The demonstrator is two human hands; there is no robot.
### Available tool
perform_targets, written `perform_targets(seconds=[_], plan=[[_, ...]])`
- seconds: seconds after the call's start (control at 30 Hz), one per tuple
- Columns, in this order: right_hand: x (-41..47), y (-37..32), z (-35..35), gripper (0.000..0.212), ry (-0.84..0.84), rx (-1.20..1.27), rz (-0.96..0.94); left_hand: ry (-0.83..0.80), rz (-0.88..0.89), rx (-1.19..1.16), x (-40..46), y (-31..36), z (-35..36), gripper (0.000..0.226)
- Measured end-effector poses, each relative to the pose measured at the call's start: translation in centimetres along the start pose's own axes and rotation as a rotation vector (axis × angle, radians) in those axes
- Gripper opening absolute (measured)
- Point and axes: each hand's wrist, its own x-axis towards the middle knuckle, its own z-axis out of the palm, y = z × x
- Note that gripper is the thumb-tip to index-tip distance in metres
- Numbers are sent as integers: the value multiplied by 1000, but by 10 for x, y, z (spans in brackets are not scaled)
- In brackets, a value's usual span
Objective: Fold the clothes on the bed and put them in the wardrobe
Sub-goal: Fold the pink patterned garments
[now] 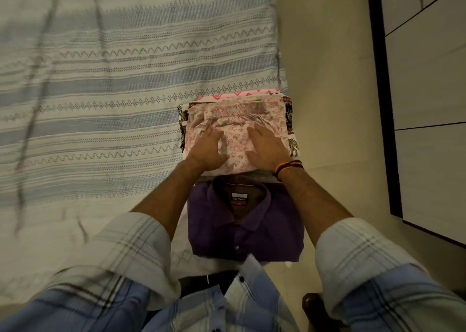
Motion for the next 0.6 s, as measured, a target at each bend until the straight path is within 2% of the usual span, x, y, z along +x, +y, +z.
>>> perform_targets(seconds=[0.23, 0.6], plan=[[-70, -11, -2, 62, 170, 256, 6, 82, 4, -60, -82, 14, -5, 72], [-199, -55, 21, 49, 469, 459, -21, 230, 60, -146, -211, 15, 24, 70]])
